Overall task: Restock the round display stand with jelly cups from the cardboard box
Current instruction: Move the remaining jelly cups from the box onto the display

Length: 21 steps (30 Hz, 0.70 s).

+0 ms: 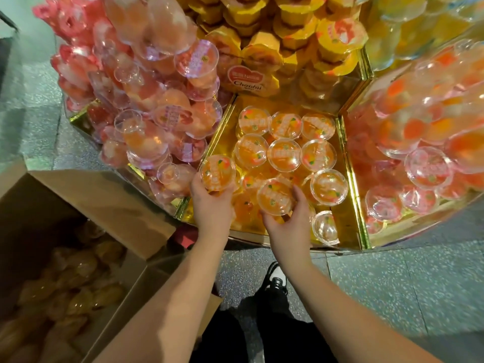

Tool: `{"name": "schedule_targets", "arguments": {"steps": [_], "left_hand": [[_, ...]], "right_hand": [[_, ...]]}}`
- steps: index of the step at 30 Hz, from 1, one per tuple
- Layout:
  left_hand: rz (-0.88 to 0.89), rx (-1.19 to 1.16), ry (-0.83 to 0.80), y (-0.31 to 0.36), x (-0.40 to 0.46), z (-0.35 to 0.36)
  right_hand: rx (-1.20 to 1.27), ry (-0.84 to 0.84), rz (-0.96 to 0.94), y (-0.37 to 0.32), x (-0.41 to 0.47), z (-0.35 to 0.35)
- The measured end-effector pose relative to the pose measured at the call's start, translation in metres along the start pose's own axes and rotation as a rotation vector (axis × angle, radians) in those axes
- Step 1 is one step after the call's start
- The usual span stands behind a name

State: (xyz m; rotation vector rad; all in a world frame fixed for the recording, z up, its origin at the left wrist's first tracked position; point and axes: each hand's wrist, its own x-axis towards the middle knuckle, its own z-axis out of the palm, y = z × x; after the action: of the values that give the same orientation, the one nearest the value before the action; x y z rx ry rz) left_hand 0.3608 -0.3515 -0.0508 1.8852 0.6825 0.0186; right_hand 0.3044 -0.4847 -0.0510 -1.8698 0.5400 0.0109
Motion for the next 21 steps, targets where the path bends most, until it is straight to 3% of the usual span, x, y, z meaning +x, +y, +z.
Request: {"name": "schedule_targets", "arguments": {"steps": [6, 12, 18, 21], "left_hand": [[0.021, 0.125, -0.161, -0.011, -0.014, 0.001], [0.084, 0.342, -0.323, -0.010, -0.009, 0.005], [0.067, 0.423, -0.441, -0.003, -0.006, 0.002], [0.021, 0.377, -0.497, 0.000, -0.005, -0.002]], "right_hand": [[-0.003, 0.127, -0.012, 0.000, 0.009, 0.010], [-0.112, 0.110, 0.019, 0.001, 0.013, 0.013], [-0.237, -0.026, 0.007, 0.004, 0.000, 0.001], [-0.214, 0.046, 0.005, 0.002, -0.007, -0.010]]}}
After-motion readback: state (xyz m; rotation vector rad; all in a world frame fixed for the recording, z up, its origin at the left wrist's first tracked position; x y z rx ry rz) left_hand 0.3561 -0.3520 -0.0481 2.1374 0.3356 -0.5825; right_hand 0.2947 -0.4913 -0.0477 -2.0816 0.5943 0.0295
